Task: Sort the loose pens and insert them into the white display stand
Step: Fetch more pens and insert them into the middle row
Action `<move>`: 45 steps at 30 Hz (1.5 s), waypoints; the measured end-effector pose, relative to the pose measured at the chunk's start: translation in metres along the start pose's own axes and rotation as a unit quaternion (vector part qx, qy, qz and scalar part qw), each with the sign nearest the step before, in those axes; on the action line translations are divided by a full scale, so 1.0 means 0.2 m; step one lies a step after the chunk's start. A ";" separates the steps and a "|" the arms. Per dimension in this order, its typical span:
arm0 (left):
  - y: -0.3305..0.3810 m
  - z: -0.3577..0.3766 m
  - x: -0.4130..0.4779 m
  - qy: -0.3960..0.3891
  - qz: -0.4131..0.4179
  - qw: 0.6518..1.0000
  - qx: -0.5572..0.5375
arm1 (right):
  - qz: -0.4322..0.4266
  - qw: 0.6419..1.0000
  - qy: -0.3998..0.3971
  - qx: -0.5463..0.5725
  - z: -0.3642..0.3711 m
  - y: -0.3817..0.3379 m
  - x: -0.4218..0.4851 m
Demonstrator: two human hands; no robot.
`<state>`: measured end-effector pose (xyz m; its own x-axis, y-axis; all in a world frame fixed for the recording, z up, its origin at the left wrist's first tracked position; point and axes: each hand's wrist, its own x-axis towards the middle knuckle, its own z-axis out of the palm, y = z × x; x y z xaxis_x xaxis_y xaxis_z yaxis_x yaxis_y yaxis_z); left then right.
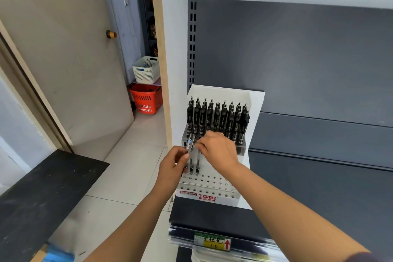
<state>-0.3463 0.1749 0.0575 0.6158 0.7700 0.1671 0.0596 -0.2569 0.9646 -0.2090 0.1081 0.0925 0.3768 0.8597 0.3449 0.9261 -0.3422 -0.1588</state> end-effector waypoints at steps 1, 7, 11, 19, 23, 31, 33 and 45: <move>0.01 0.00 0.00 0.005 0.006 1.000 0.009 | 0.003 1.000 -0.011 0.020 -0.01 0.01 0.00; 0.04 0.06 0.01 0.000 0.016 0.999 0.046 | 0.128 0.883 -0.033 0.450 -0.16 0.02 0.01; 0.08 0.12 0.02 -0.036 0.037 0.996 0.075 | 0.108 0.873 -0.066 0.472 -0.20 0.04 -0.02; 0.11 0.09 0.06 0.040 0.143 0.955 0.258 | 0.102 0.934 -0.017 0.341 -0.24 0.10 -0.03; 0.12 0.06 0.08 0.056 0.197 0.899 0.387 | 0.091 0.956 -0.013 0.277 -0.20 0.09 -0.05; 0.11 0.04 0.08 0.030 0.212 0.883 0.418 | 0.072 0.979 -0.040 0.186 -0.10 0.03 -0.04; 0.11 0.04 0.09 0.037 0.217 0.882 0.416 | 0.057 0.993 -0.011 0.106 -0.07 0.02 -0.03; 0.09 0.07 0.11 0.062 0.176 0.923 0.336 | -0.045 0.998 0.035 -0.020 -0.06 0.07 -0.10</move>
<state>-0.3203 0.1786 0.0757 0.5982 0.6193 0.5086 0.3723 -0.7768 0.5079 -0.2036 0.0817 0.0951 0.2902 0.8597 0.4204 0.9560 -0.2802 -0.0868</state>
